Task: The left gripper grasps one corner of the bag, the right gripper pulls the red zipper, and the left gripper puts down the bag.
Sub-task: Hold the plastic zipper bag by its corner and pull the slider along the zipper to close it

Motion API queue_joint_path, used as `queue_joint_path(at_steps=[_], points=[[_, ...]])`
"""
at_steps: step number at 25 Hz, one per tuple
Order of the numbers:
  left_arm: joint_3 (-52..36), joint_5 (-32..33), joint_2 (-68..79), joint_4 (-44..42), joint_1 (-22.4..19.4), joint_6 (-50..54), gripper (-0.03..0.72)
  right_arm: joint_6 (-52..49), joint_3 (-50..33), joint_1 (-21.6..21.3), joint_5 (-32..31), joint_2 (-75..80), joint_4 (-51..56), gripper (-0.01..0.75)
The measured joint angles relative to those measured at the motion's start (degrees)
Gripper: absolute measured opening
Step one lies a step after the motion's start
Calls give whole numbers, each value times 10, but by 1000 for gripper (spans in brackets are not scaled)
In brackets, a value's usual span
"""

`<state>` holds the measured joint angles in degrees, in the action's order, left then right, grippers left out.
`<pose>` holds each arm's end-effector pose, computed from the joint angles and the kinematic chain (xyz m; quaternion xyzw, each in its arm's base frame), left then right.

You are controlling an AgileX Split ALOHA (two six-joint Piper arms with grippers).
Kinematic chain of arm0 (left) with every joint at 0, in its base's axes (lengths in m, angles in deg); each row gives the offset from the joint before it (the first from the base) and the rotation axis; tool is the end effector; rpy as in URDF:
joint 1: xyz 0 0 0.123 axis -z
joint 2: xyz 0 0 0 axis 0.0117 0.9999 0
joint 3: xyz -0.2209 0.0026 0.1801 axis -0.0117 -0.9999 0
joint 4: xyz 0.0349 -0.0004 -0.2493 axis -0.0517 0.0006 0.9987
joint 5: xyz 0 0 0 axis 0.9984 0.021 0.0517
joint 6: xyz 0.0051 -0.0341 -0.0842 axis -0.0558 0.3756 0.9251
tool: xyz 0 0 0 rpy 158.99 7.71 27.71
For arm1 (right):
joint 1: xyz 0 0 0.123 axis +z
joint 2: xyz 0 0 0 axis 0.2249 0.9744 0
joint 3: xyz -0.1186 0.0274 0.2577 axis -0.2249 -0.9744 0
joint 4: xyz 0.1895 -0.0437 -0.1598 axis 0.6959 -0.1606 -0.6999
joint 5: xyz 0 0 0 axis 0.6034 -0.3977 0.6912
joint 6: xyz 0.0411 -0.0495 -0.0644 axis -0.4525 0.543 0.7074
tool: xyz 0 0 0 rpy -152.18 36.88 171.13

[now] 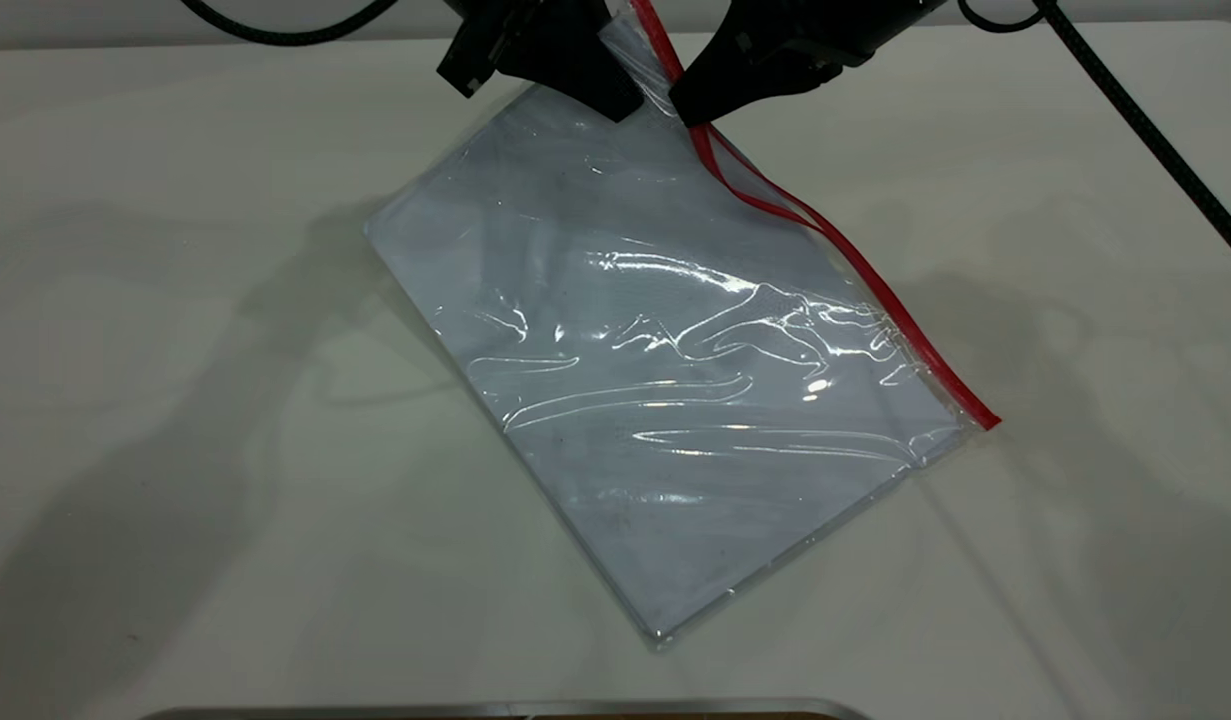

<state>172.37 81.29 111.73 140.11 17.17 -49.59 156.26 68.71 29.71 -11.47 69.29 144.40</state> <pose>0.4606 -0.2129 0.1059 0.7200 0.5764 -0.2396 0.3031 0.3946 0.1729 0.1012 -0.3775 0.8455 0.2776 0.2561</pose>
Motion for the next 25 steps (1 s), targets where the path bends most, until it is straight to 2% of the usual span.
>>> queue_joint_path(at_steps=[11,25], points=[[0,19,0,23,-31,55,53,-2,0,5,57,6,-8,62],[1,40,-1,35,-84,82,53,-15,-2,5,82,11,-54,74]])
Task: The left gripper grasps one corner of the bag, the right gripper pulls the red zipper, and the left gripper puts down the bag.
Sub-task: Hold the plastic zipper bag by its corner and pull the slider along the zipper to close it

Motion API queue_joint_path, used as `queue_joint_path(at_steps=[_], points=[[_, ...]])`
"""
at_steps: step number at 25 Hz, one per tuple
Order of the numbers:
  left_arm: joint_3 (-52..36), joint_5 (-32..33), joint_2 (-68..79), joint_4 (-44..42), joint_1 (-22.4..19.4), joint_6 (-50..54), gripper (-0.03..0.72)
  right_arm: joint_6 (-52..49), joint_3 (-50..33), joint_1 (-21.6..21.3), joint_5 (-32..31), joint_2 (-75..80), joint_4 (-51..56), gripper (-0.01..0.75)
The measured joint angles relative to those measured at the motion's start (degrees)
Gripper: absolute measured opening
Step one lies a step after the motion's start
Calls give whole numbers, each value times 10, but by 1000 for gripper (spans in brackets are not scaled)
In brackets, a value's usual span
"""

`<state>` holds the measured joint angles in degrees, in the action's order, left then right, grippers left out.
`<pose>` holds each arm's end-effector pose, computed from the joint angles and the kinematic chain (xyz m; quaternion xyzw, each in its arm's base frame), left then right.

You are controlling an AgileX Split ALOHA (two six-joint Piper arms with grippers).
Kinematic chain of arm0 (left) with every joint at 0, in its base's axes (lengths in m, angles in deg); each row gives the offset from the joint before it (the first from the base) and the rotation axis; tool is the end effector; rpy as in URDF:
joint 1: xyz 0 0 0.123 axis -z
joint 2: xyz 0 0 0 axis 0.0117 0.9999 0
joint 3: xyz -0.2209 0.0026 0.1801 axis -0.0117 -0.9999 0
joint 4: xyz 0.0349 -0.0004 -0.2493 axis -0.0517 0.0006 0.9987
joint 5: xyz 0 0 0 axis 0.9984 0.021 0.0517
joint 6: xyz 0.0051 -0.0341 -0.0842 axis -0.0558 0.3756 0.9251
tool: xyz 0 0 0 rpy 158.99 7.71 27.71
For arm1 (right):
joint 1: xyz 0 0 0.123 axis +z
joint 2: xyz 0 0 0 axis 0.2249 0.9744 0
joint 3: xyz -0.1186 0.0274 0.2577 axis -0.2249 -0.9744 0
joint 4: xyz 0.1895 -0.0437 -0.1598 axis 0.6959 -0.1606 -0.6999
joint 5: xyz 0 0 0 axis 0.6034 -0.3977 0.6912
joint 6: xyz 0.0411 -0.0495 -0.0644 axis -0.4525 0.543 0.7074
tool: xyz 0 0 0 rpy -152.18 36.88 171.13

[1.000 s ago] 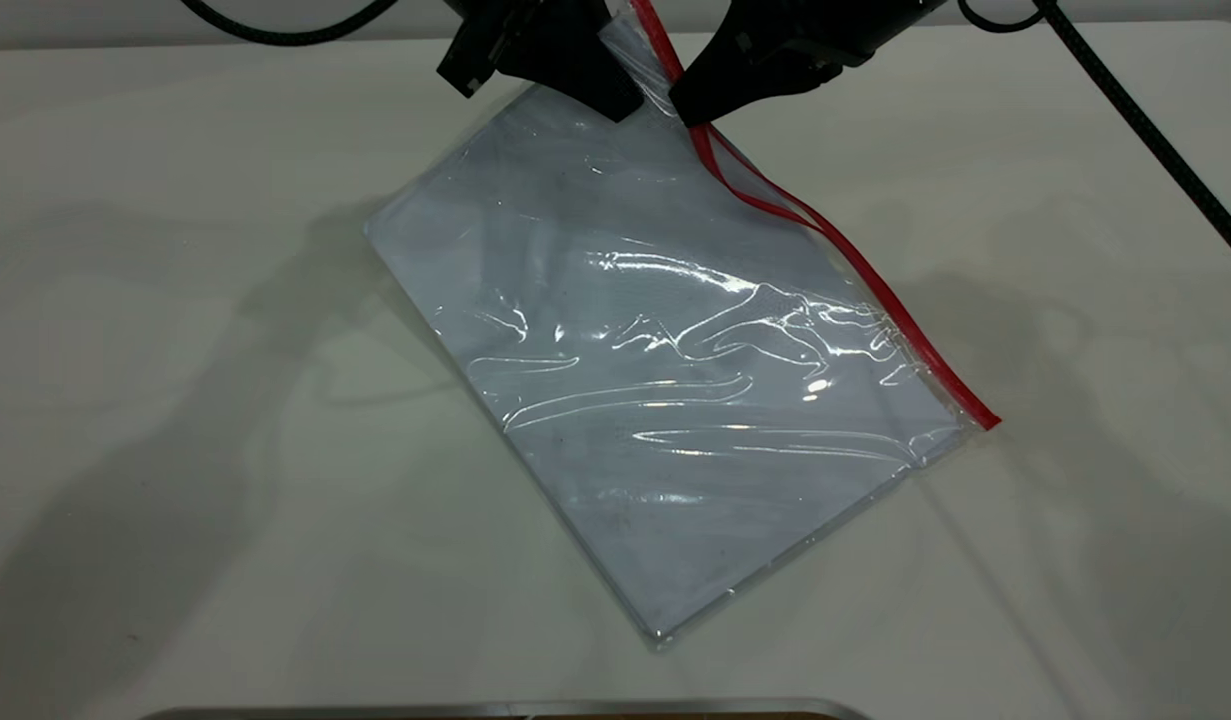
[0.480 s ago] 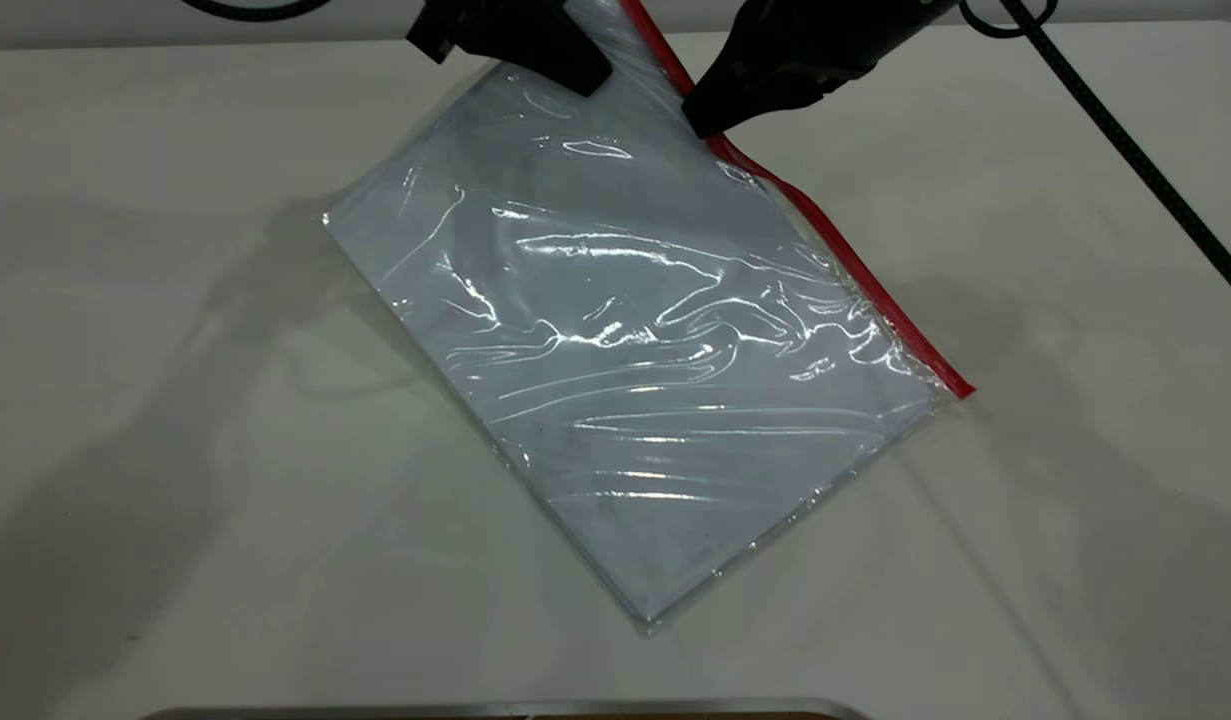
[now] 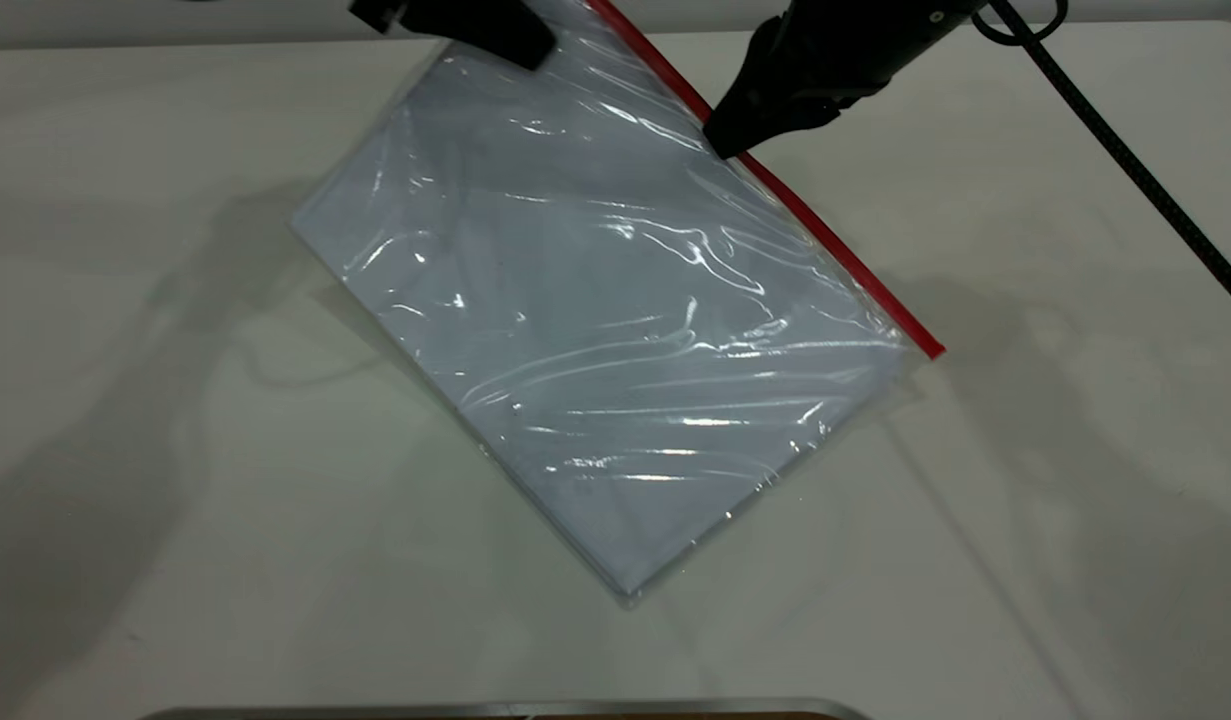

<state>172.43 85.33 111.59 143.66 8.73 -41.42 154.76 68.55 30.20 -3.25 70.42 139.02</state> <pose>0.4821 -0.1477 0.1118 0.6193 0.6652 -0.2829 0.3065 0.4003 0.1661 0.0870 -0.3875 0.8603 0.2028 0.2619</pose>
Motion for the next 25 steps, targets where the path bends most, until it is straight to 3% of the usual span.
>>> queue_joint_path(at_steps=[9,17,25], points=[[4,2,0,-30,-29,22,53,-142,-4,-1,-21,6,-156,78],[5,1,0,-103,-31,66,53,-289,-4,-2,-95,6,-334,85],[5,1,-1,-132,-31,76,53,-347,-4,-4,-132,6,-401,94]])
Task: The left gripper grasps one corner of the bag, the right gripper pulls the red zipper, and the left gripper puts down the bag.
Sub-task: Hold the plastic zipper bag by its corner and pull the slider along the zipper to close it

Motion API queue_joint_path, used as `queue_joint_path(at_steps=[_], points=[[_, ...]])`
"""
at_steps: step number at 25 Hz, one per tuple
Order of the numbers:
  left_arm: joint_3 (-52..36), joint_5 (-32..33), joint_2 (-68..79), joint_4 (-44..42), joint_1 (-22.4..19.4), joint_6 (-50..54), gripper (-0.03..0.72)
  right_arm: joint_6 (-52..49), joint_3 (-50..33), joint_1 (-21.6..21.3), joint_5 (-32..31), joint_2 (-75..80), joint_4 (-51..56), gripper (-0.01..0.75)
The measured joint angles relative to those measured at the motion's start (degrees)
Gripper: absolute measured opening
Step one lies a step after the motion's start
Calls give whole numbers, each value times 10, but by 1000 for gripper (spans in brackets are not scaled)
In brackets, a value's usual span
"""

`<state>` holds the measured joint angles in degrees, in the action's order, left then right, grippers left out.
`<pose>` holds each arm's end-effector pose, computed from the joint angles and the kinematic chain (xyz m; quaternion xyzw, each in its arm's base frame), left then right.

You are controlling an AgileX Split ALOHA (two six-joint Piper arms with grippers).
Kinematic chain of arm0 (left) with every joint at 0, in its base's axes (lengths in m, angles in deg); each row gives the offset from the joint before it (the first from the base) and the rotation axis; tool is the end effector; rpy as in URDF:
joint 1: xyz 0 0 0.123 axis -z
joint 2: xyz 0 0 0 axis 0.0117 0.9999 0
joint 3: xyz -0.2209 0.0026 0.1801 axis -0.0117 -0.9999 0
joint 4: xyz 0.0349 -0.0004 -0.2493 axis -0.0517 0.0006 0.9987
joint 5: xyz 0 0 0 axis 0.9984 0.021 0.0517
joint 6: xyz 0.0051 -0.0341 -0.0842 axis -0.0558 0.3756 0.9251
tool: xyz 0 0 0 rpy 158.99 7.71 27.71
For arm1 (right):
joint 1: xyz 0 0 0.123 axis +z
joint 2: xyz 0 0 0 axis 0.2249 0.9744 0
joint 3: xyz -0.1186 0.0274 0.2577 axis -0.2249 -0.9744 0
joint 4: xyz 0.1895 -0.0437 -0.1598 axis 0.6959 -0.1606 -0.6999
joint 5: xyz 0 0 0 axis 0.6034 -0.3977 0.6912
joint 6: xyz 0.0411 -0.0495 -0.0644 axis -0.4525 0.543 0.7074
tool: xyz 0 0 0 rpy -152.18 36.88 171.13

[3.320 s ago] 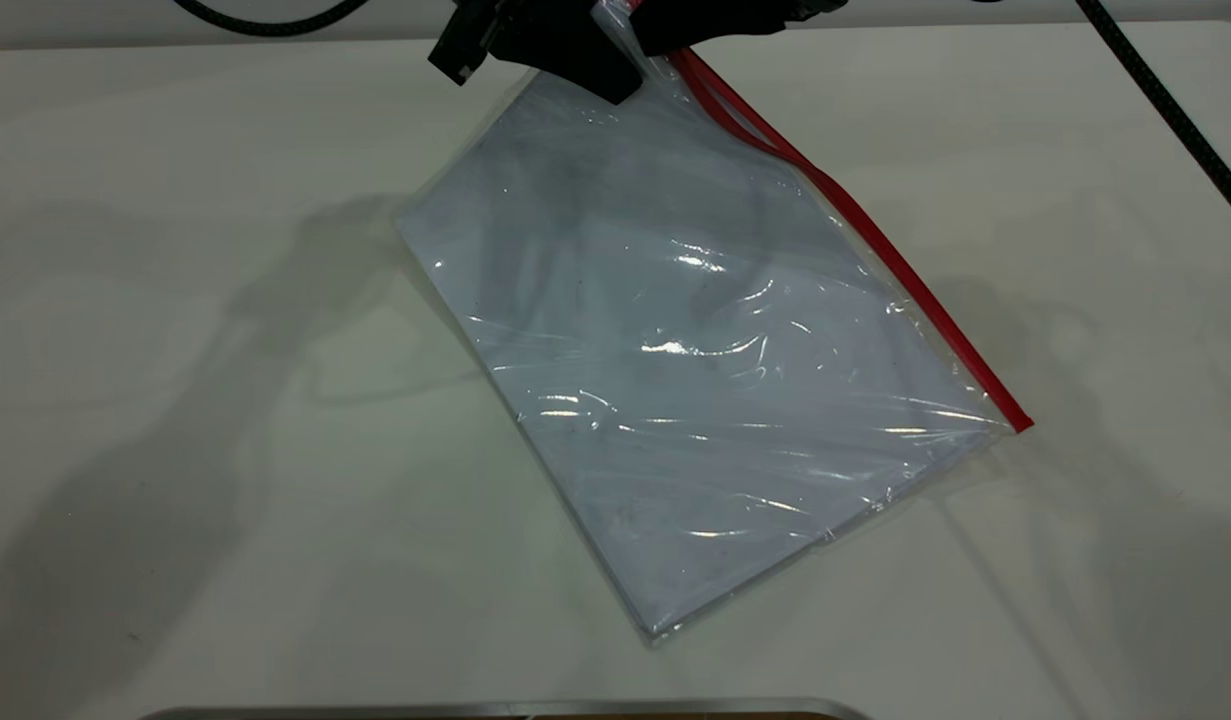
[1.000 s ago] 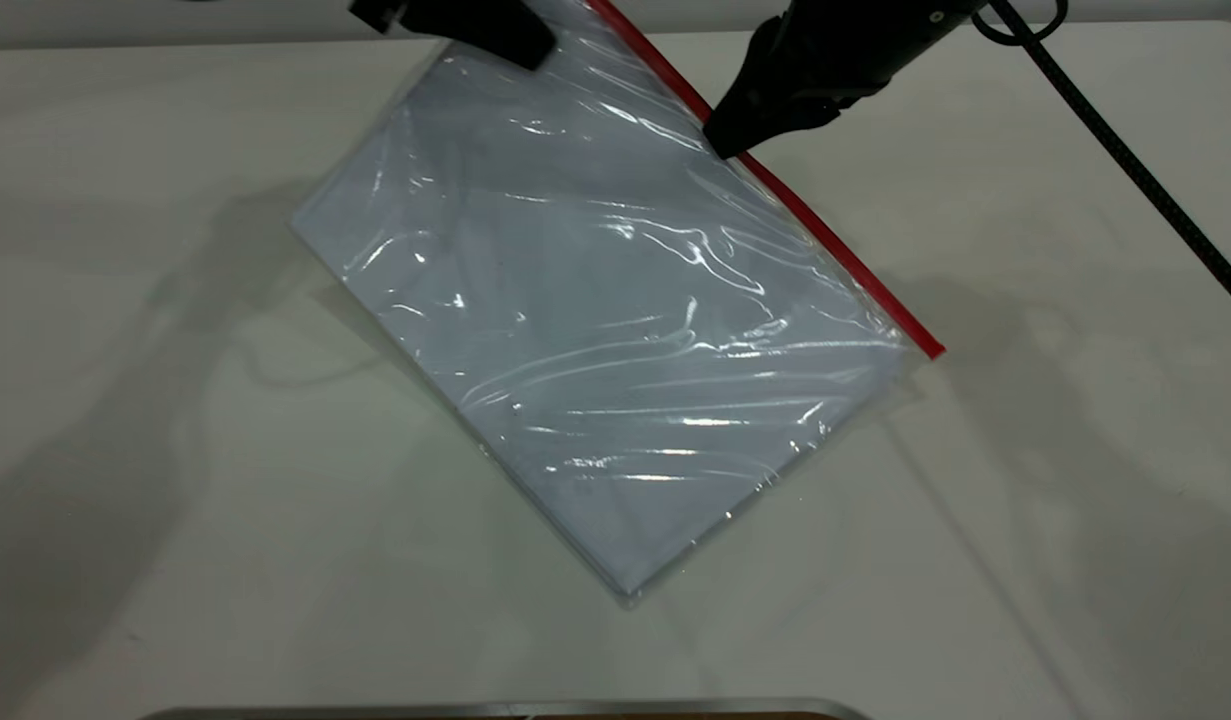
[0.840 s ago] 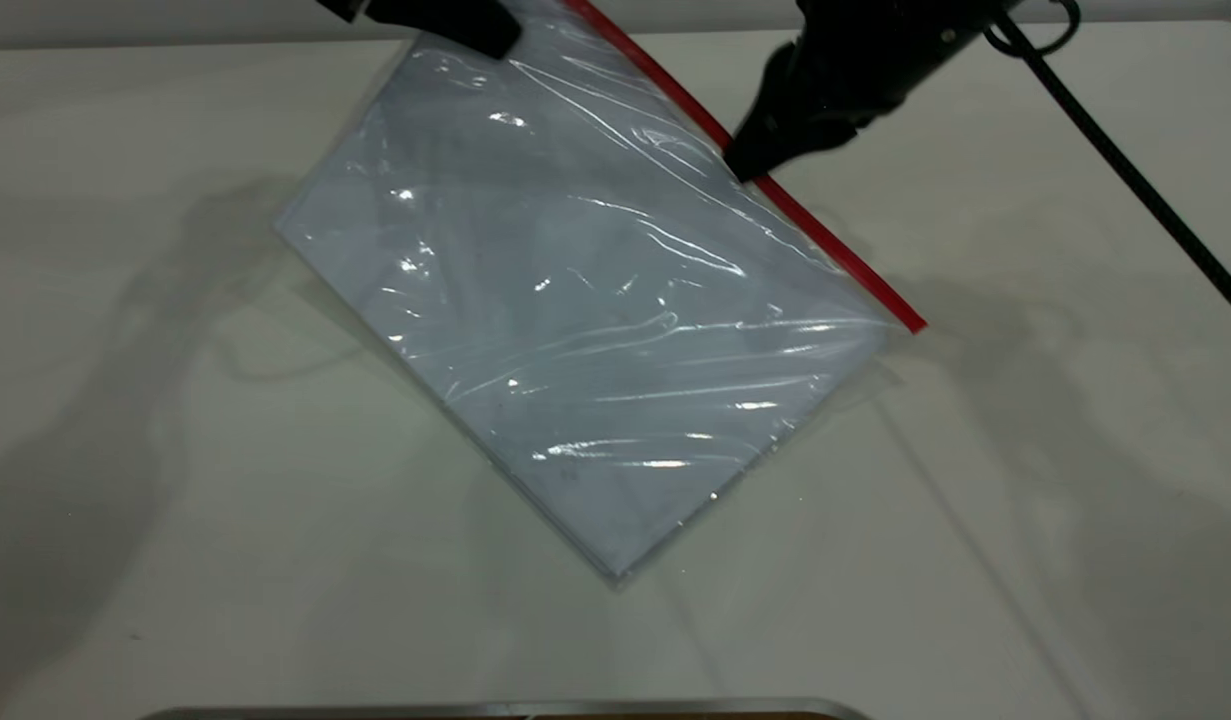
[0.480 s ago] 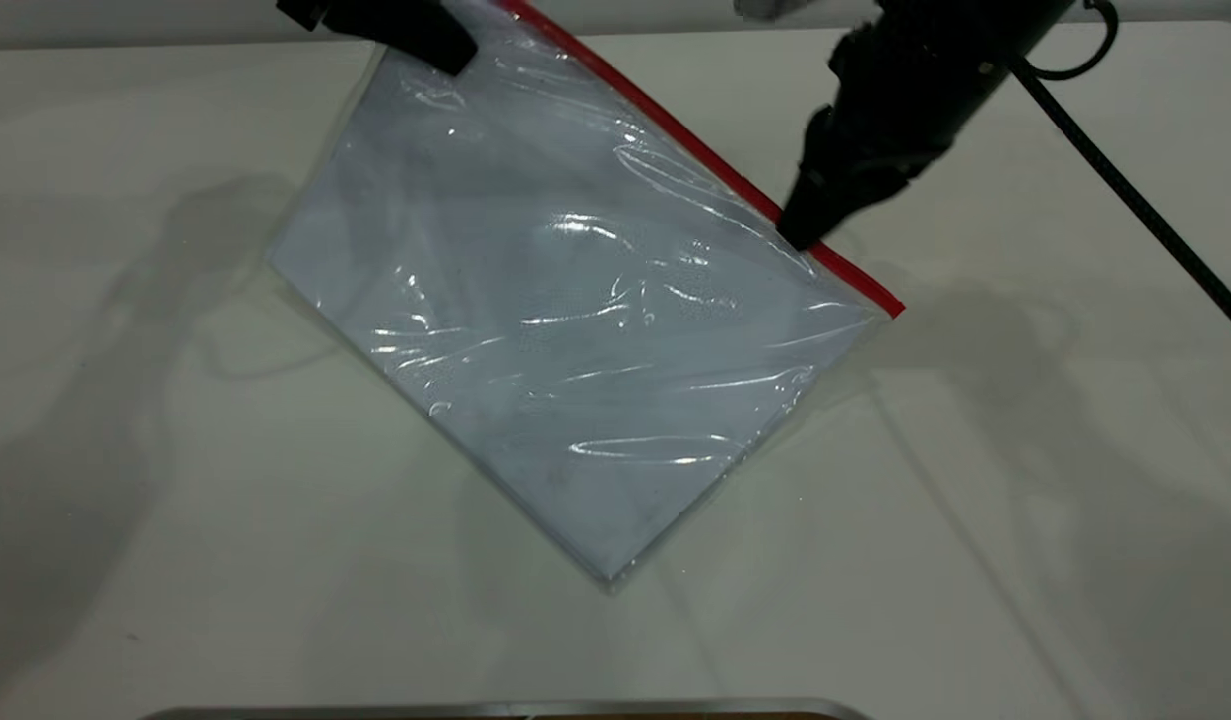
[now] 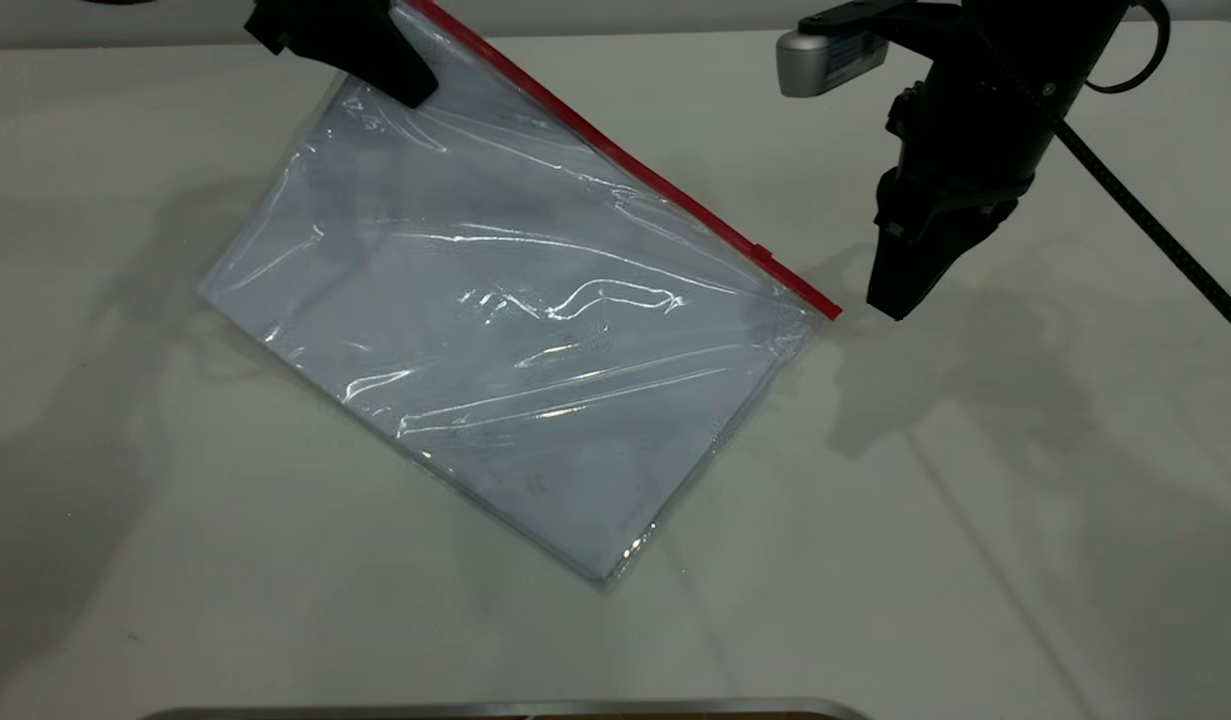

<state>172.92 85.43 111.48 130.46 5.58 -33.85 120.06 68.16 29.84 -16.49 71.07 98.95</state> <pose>0.4859 -0.1083 0.1022 0.6221 0.7126 -0.2253 0.2333 0.3699 0.1379 0.0647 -0.4132 0.9001 0.1326 0.0391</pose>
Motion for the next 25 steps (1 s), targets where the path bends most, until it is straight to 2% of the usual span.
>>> queue_joint_path(at_steps=[6,13,20,25], points=[[0,-5,0,-33,22,21,53,-2,0,0,22,0,13,140],[0,-6,0,-49,35,35,53,0,0,0,47,0,32,258],[0,0,0,-26,36,-53,53,57,0,0,90,0,113,303],[0,19,0,11,36,-126,53,92,0,0,93,0,154,430]])
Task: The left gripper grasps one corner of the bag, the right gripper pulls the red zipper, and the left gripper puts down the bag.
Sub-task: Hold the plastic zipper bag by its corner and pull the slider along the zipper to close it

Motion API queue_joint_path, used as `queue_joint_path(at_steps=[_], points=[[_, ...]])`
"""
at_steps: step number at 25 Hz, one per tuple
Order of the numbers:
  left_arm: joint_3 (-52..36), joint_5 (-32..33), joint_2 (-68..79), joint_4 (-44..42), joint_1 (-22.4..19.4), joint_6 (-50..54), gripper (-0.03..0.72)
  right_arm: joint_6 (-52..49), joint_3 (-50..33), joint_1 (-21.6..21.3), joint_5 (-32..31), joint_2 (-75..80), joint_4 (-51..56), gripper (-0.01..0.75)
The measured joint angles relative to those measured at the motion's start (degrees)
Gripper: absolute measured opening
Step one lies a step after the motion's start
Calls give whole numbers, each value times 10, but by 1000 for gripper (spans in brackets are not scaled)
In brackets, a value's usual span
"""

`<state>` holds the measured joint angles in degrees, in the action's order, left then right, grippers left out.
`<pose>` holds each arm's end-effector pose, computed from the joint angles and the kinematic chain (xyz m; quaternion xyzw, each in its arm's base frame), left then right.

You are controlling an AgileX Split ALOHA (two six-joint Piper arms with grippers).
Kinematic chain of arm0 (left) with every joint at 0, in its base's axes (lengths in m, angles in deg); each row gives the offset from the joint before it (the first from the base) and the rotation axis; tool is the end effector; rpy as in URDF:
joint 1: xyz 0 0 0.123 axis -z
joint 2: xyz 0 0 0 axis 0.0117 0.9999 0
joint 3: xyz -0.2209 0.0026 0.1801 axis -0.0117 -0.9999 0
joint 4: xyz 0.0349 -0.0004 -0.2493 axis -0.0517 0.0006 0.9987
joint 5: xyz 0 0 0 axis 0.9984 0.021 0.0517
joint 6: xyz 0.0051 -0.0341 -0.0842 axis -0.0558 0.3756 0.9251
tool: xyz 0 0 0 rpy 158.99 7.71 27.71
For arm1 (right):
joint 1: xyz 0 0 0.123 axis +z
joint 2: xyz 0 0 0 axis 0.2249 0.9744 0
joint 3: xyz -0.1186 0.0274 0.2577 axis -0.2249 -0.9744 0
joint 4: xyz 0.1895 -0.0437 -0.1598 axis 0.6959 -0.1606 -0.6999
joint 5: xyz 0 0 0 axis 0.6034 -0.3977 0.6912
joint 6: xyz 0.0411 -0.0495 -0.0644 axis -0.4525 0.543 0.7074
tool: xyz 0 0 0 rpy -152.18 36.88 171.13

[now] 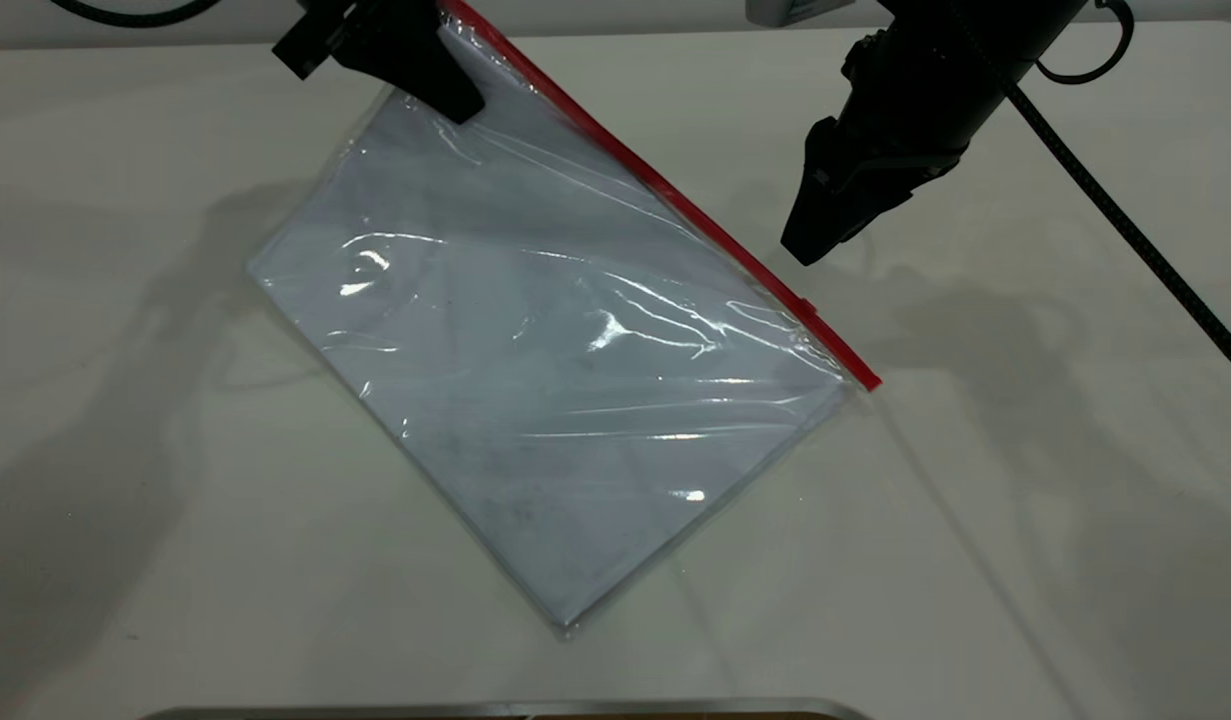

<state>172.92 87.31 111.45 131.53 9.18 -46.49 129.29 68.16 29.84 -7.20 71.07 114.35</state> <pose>0.4755 -0.1402 0.1038 0.7145 0.6143 -0.2245 0.2484 0.3863 0.1500 0.0700 -0.3714 0.9023 0.1641 0.1450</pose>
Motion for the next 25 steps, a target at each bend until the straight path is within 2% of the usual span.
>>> queue_joint_path(at_steps=[3,5,25], points=[[0,4,0,11,0,-14,53,4,0,0,0,0,1,485],[0,4,0,12,0,-16,53,5,0,0,0,0,1,496],[0,3,0,26,0,-30,53,5,0,0,-14,51,-19,502]])
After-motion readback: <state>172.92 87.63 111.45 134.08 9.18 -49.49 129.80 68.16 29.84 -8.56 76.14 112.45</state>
